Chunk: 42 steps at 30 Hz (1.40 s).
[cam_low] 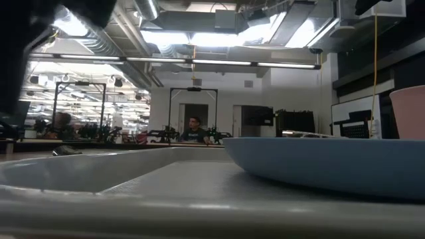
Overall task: Pick and place plate/cup/fork/spoon on tray
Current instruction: Adjust the silverware
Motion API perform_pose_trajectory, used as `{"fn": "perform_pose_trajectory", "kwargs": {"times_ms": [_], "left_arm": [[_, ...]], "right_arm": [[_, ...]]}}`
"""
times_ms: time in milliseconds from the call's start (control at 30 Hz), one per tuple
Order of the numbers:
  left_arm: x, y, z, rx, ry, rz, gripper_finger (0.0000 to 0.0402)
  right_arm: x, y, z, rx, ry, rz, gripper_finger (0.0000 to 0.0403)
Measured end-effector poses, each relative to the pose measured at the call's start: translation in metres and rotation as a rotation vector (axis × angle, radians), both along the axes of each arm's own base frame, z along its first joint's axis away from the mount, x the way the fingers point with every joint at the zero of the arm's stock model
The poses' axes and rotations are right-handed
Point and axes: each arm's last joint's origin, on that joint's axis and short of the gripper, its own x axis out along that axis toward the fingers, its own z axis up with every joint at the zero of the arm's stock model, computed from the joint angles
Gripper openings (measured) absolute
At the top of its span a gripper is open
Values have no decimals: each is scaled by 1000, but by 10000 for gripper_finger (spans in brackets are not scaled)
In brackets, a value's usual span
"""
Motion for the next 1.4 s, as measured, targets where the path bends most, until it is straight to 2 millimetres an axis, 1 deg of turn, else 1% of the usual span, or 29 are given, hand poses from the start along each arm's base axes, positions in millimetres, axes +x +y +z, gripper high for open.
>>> {"fn": "perform_pose_trajectory", "kwargs": {"times_ms": [100,267,333,433,633,867,1133,1233,1400], "left_arm": [[-7,-1,-11,-31,33,62,41],[-9,-5,-30,-179,72,91,41],[-12,-4,-39,-207,88,95,41],[-17,3,-49,-191,120,124,41],[-18,20,-51,-135,206,113,41],[-2,49,-51,-110,222,21,41],[21,97,-51,-70,220,-37,41],[27,115,-51,-51,225,-47,41],[31,144,-49,2,267,-53,41]], "right_arm": [[0,0,0,0,0,1,115],[0,0,0,-2,1,4,115],[0,0,0,-3,2,6,115],[0,0,0,-11,6,20,115],[0,0,0,-11,7,22,115],[0,0,0,-11,7,22,115],[0,0,0,-10,7,22,115],[0,0,0,-10,7,22,115],[0,0,0,-10,7,22,115]]}}
